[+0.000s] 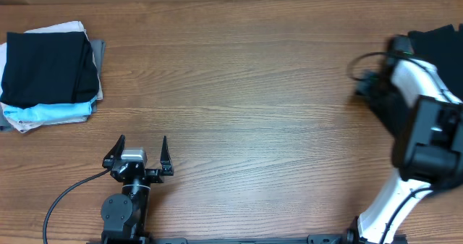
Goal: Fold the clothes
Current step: 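Drag the grasped black t-shirt leftward toward the table center with the right gripper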
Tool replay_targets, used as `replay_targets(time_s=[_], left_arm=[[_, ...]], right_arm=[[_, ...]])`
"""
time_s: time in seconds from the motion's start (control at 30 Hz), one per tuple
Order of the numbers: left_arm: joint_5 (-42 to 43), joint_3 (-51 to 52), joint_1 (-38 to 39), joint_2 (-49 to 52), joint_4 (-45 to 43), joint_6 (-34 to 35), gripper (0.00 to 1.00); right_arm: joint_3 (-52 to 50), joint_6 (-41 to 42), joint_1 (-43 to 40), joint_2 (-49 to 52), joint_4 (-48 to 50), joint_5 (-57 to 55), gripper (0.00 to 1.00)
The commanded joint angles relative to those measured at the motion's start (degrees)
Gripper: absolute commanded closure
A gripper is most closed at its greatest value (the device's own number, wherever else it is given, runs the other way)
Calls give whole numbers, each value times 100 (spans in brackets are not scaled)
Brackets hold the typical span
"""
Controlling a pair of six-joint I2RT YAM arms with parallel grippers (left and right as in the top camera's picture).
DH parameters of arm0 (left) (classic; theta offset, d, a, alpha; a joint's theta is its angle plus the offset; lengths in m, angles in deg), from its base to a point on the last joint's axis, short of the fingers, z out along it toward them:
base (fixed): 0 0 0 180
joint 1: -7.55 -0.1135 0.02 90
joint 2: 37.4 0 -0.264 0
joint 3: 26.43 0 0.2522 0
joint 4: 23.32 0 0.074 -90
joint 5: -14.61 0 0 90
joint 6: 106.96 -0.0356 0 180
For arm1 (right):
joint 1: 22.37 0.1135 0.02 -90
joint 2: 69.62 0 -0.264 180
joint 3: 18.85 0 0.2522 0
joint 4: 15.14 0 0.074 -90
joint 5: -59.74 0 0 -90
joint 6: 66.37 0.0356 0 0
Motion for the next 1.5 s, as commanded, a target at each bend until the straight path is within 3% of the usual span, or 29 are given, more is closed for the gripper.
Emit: replay_targets(time_s=[0.0, 0.33, 0.57, 0.8, 0.97, 1.23, 1.47], left_arm=[[-74, 22, 42, -57, -24, -107, 0], [-74, 22, 42, -57, -24, -107, 0], [-72, 22, 42, -57, -24, -107, 0], [-72, 22, 42, -57, -24, -107, 0], [-72, 22, 42, -57, -24, -107, 0], [-74, 22, 42, -57, -24, -107, 0], [-72, 22, 42, -57, -24, -107, 0]], right_arm=[[-109, 291, 872, 66, 129, 1121, 51], [-105, 234, 2802, 66, 1499, 2205, 23], [404, 59, 2907, 35, 1596, 2614, 21], [1189, -188, 2450, -197, 291, 1534, 30], [1191, 37, 2199, -192, -109, 308, 51], [614, 337, 2127, -96, 306, 17, 73], [96, 625, 2127, -39, 920, 24, 74]])
